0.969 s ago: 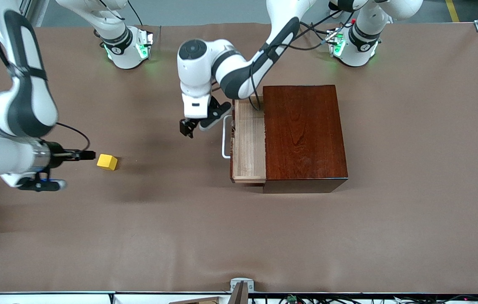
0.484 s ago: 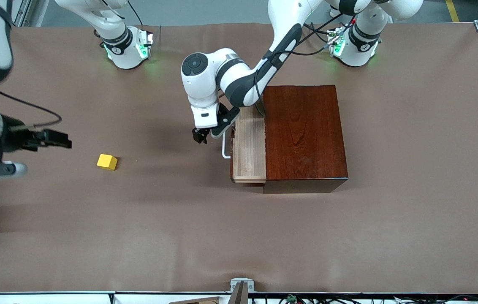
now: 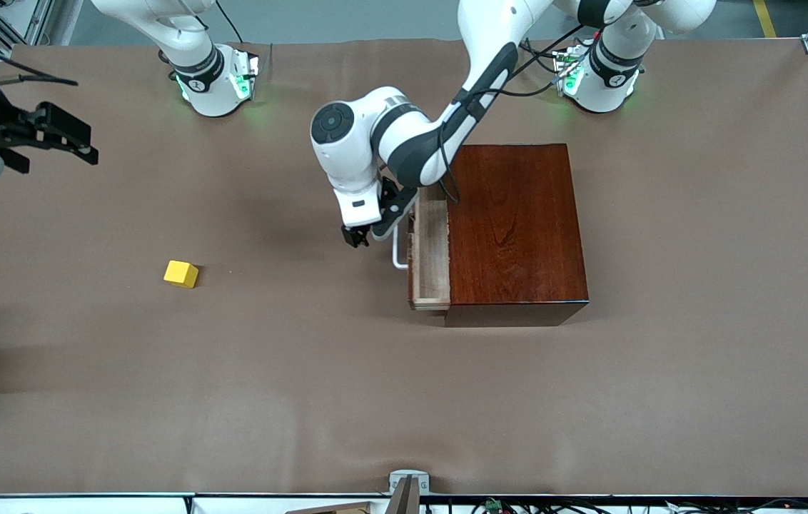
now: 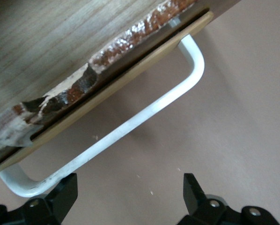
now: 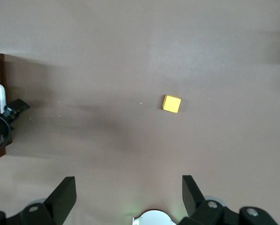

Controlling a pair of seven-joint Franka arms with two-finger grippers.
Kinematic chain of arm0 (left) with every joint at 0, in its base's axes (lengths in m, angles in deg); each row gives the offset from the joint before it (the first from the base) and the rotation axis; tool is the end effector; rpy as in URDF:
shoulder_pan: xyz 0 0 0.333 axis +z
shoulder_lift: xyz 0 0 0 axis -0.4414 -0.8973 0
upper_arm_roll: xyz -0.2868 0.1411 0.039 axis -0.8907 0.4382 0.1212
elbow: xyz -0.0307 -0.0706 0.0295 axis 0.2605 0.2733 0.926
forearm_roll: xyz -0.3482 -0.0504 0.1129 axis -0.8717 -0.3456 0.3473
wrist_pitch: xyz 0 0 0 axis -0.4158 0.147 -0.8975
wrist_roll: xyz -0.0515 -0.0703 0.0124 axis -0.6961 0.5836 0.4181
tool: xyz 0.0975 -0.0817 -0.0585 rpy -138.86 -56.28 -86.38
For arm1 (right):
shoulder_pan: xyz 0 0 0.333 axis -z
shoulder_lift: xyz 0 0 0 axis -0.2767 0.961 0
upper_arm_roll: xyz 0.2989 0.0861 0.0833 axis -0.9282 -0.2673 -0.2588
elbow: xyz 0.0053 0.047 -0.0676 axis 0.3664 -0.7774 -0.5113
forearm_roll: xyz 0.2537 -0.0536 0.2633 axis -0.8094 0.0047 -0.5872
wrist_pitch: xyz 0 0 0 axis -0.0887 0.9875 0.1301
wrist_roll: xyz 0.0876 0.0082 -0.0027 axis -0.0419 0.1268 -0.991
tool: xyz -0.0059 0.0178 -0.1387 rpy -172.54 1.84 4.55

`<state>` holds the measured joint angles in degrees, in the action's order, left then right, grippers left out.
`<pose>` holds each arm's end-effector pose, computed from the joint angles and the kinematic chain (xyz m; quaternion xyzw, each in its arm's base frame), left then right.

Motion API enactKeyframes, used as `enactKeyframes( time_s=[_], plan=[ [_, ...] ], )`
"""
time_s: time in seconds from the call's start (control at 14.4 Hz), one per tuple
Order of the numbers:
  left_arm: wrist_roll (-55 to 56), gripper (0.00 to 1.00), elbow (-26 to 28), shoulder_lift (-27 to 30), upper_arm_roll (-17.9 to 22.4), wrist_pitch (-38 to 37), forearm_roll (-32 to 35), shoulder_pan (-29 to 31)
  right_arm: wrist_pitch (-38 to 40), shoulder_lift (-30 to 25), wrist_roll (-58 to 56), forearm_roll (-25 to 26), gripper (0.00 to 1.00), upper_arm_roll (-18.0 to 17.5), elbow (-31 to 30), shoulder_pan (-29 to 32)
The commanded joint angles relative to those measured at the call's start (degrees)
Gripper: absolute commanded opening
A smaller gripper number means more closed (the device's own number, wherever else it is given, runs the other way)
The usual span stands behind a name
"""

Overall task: Open drawer, take yellow block, close drawer
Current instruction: 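Press the drawer fully closed with the left gripper, then lift away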

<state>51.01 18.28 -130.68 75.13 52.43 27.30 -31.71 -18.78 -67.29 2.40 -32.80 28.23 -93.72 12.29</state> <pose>0.4392 -0.5850 0.2728 -0.8873 -0.4563 -0.0439 0.0501 0.5239 0.0741 0.6621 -0.9976 -0.0445 0.0471 0.0242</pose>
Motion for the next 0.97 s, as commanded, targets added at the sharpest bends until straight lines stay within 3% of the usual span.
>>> enactKeyframes(
  time_s=[0.0,0.14,0.21,0.9],
  plan=[
    [-1.9,1.0,-0.2,1.1,0.6,-5.3,1.7,2.0,-6.2,-6.5,0.8,0.8,1.0,0.7,-11.7,0.3],
    [-2.5,1.0,-0.1,1.3,0.6,-7.2,1.7,3.3,-11.2,-11.0,0.8,0.7,1.0,0.7,-20.0,0.3],
    [-3.1,1.0,-0.1,1.3,0.6,-7.7,1.7,3.6,-12.1,-11.7,0.7,0.7,1.0,0.7,-21.2,0.0],
    [-3.5,1.0,-0.9,2.3,-0.1,-6.7,1.0,5.2,-12.7,-11.1,-7.8,-0.3,1.0,0.8,-21.2,4.0]
  ],
)
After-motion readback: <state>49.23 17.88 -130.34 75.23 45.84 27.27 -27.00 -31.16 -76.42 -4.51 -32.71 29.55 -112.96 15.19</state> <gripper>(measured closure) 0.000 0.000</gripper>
